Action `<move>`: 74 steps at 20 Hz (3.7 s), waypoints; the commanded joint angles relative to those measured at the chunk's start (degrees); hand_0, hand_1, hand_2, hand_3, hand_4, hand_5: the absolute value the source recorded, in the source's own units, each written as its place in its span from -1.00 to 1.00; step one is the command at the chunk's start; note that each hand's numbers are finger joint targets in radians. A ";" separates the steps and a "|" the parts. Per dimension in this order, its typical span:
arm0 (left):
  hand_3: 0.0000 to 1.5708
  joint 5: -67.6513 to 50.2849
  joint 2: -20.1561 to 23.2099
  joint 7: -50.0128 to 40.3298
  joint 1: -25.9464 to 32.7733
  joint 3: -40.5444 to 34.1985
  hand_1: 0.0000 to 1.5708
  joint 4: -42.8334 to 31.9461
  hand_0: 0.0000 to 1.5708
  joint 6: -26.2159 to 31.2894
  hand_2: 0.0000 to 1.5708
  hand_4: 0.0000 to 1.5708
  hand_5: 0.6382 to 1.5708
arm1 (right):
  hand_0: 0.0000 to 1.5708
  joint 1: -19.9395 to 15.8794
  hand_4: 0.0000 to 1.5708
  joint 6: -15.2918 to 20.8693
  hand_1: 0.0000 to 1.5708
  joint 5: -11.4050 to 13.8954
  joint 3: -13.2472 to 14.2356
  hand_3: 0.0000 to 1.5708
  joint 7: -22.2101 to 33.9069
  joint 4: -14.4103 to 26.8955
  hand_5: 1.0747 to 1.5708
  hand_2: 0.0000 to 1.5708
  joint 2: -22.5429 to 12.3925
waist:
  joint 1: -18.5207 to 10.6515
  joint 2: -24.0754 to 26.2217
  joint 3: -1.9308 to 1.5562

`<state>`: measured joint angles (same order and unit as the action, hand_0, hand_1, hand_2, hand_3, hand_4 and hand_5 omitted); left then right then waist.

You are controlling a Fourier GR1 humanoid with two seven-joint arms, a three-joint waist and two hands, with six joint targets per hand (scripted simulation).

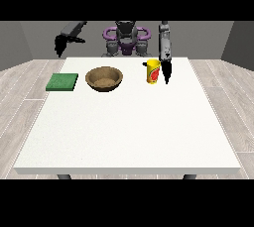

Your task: Pick the cup and pour the ball into the bowl, then pick the bowl and place it on the pad

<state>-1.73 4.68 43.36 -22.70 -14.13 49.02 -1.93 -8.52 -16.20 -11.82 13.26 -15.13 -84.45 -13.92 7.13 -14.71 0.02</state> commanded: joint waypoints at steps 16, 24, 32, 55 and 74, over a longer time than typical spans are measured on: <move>1.00 8.61 -1.04 12.94 -2.23 0.99 0.68 -13.76 0.68 -19.57 1.00 0.88 0.31 | -1.00 -2.99 -1.00 -5.05 -1.00 -2.72 3.78 -1.00 -0.34 2.26 1.00 -1.00 -5.66 | 4.65 -3.04 0.00; 1.00 19.28 8.96 -6.19 -5.05 7.86 0.76 -9.59 0.76 -23.17 1.00 1.00 0.51 | -1.00 -0.29 -1.00 -4.23 -1.00 -1.74 3.77 -1.00 3.92 9.77 0.99 -1.00 -5.37 | -0.26 12.34 -0.24; 1.00 31.57 17.21 -26.15 -15.24 14.49 0.88 -9.67 0.88 -23.39 1.00 1.00 0.37 | -1.00 -0.40 -1.00 -5.83 -1.00 -2.04 5.24 -1.00 2.03 16.45 0.99 -1.00 -6.17 | -1.10 14.32 -0.14; 1.00 75.34 5.34 -61.42 -31.87 43.39 0.90 -12.88 0.90 -18.06 1.00 0.92 0.45 | -1.00 -2.24 -1.00 -10.27 -1.00 -1.48 5.75 -1.00 -1.27 24.45 1.00 -1.00 -8.72 | 1.74 18.49 -0.17; 1.00 100.47 -3.39 -63.64 -35.79 60.37 0.84 -16.49 0.84 1.65 1.00 0.95 0.06 | -1.00 -5.95 -1.00 -10.82 -1.00 -3.08 5.14 -1.00 3.26 26.58 0.99 -1.00 -8.01 | 0.19 18.31 -0.01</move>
<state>96.00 2.78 -19.70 -58.32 46.22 33.33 -2.87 -12.44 -26.86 -13.61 19.64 -16.68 -56.24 -22.92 6.16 3.91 -0.04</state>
